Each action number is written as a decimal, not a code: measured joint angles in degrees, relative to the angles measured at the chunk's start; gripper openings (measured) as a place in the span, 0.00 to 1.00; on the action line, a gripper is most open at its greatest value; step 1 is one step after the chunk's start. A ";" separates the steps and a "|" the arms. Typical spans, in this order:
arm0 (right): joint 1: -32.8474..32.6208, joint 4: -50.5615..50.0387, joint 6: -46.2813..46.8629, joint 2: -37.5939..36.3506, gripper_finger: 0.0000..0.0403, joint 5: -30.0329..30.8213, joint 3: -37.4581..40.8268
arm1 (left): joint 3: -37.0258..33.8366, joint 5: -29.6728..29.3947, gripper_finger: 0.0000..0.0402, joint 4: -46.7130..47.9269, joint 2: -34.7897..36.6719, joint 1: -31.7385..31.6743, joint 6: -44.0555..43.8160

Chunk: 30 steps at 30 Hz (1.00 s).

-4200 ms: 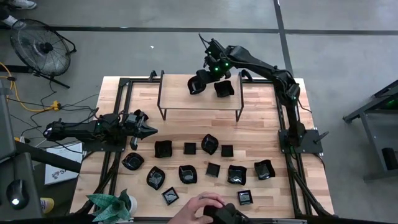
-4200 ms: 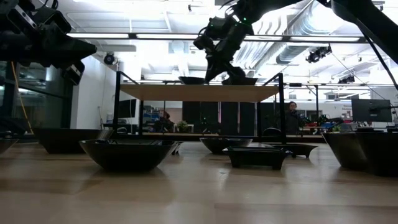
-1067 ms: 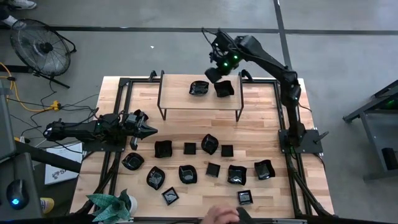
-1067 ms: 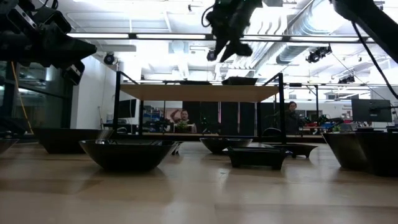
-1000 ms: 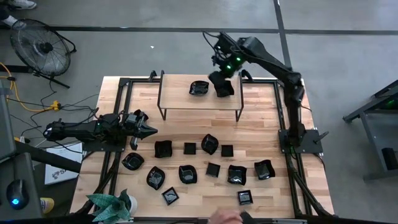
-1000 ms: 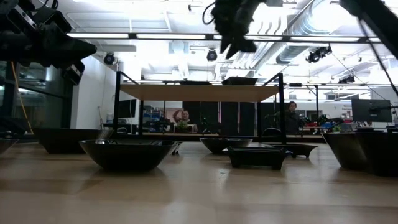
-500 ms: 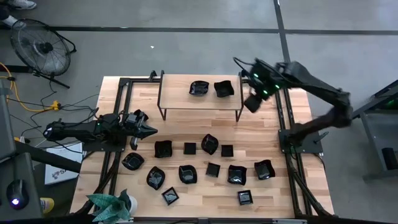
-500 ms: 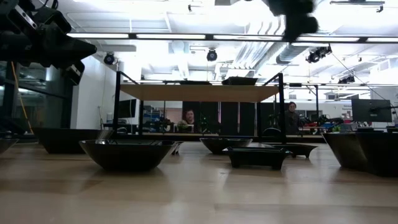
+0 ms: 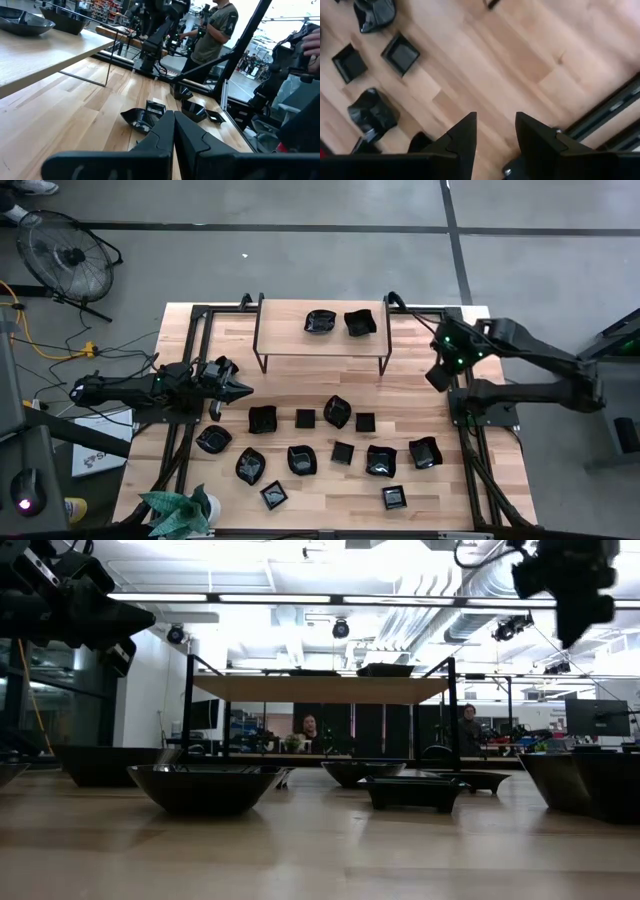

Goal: Pick & Place Mini shaped plates
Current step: Stack the distorted square-shaped plate on the distorted square-shaped plate

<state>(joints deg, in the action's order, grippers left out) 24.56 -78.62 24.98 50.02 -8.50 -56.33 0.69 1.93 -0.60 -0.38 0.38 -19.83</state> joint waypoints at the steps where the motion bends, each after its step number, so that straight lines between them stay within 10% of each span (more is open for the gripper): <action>1: 0.00 0.03 0.60 -0.78 0.32 -1.09 1.22 | 0.00 0.00 0.00 0.00 -0.01 0.00 0.01; 19: -6.76 8.27 -11.44 -8.13 0.32 -17.95 11.63 | 0.00 -0.02 0.00 0.00 -0.02 0.00 0.00; 30: -21.81 24.21 9.74 -5.41 0.32 -16.97 11.62 | 0.00 -0.02 0.00 0.02 -0.02 -0.01 0.00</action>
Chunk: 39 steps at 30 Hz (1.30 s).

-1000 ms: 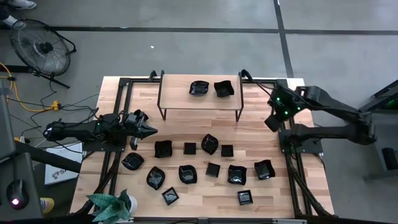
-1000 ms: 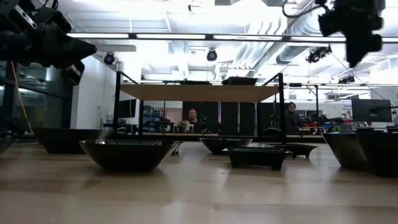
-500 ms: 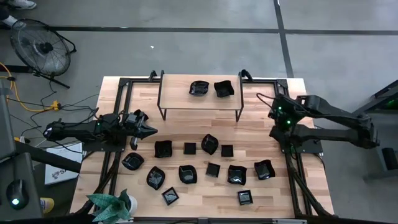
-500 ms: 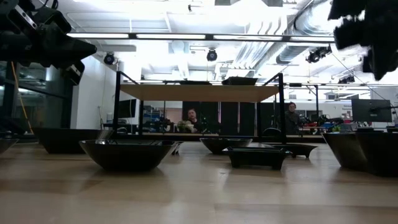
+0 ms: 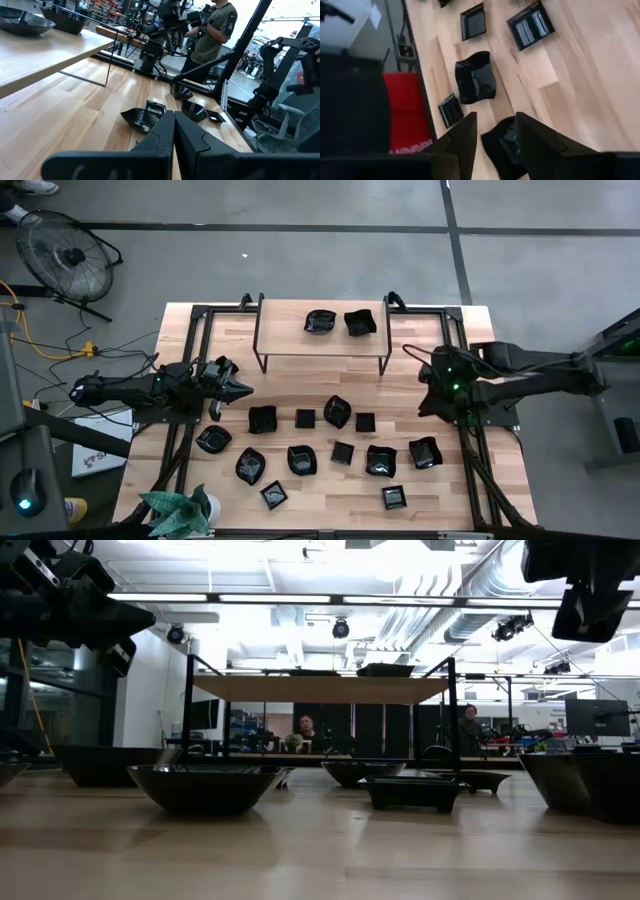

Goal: Pick & Place Mini shaped plates
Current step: Stack the distorted square-shaped plate on the distorted square-shaped plate

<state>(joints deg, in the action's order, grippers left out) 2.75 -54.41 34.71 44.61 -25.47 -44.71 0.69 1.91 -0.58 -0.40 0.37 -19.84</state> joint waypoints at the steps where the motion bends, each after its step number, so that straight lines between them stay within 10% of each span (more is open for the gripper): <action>1: -1.61 0.68 3.23 0.67 0.32 1.19 0.00 | 0.00 0.00 0.00 0.00 0.00 0.01 0.02; 15: -21.65 -0.38 52.53 14.70 0.32 12.51 0.00 | 0.00 0.00 0.00 0.00 0.00 0.01 0.02; 39: -32.89 12.15 59.37 35.65 0.32 15.45 0.00 | 0.00 0.00 0.00 0.00 0.00 -0.01 0.00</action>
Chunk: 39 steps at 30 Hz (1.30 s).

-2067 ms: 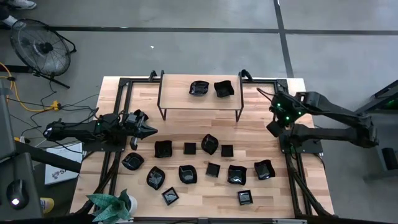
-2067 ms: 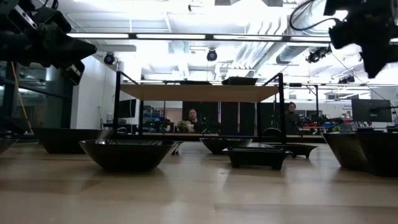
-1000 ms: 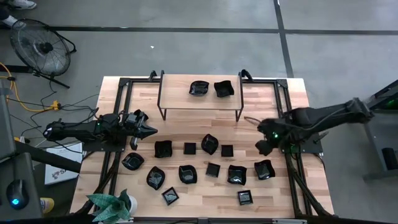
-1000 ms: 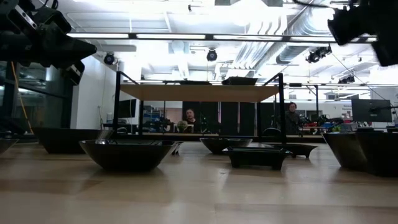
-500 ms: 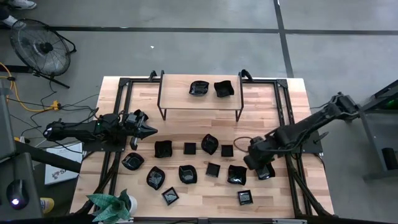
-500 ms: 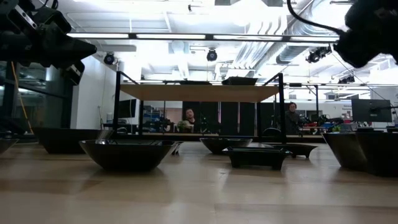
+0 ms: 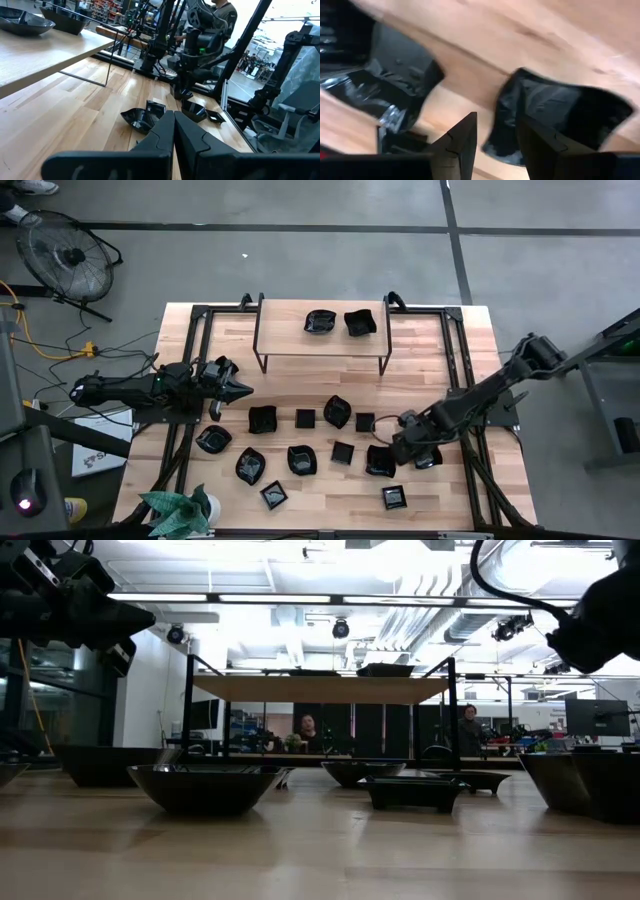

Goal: Pick & Place Mini shaped plates
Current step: Stack the distorted square-shaped plate on the distorted square-shaped plate

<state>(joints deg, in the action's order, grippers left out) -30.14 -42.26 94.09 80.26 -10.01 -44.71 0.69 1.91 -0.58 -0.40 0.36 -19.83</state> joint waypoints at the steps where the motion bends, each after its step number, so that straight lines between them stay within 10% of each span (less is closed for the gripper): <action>1: -0.42 0.76 0.02 0.45 0.32 0.14 0.00 | 0.00 0.00 0.00 0.00 0.00 0.00 0.00; 24: -2.13 1.34 0.56 5.32 0.31 2.96 0.00 | 0.00 0.01 0.00 0.00 0.00 0.01 0.02; 39: -2.13 -0.13 -1.08 5.32 0.10 2.63 0.00 | 0.00 0.00 0.00 0.00 0.00 0.01 0.02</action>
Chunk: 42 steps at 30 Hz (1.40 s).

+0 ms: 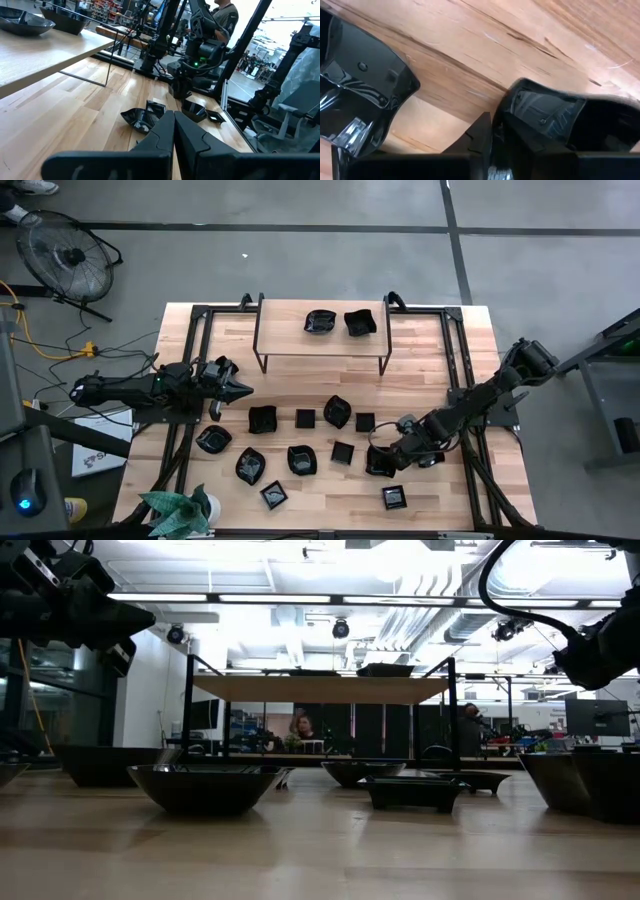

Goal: Pick & Place Mini shaped plates
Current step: Stack the distorted square-shaped plate on the distorted square-shaped plate

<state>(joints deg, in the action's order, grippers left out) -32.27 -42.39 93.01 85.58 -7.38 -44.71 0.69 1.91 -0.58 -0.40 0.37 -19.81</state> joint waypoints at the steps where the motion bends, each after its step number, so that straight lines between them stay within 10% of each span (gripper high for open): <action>1: 0.00 -0.02 -0.32 -0.02 0.08 -0.13 0.00 | 0.00 0.00 0.00 0.00 0.00 0.00 0.00; 25: 0.26 -21.37 -9.95 -2.56 0.00 2.00 -16.26 | 0.00 0.01 0.00 0.00 0.02 -0.01 0.00; 42: 12.51 -43.46 -51.30 -2.56 0.00 13.39 -43.15 | 0.00 0.00 0.00 -0.02 0.02 0.01 0.00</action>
<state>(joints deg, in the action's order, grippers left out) -19.76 -85.86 41.71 83.02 6.01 -87.86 0.69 1.91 -0.60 -0.38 0.38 -19.81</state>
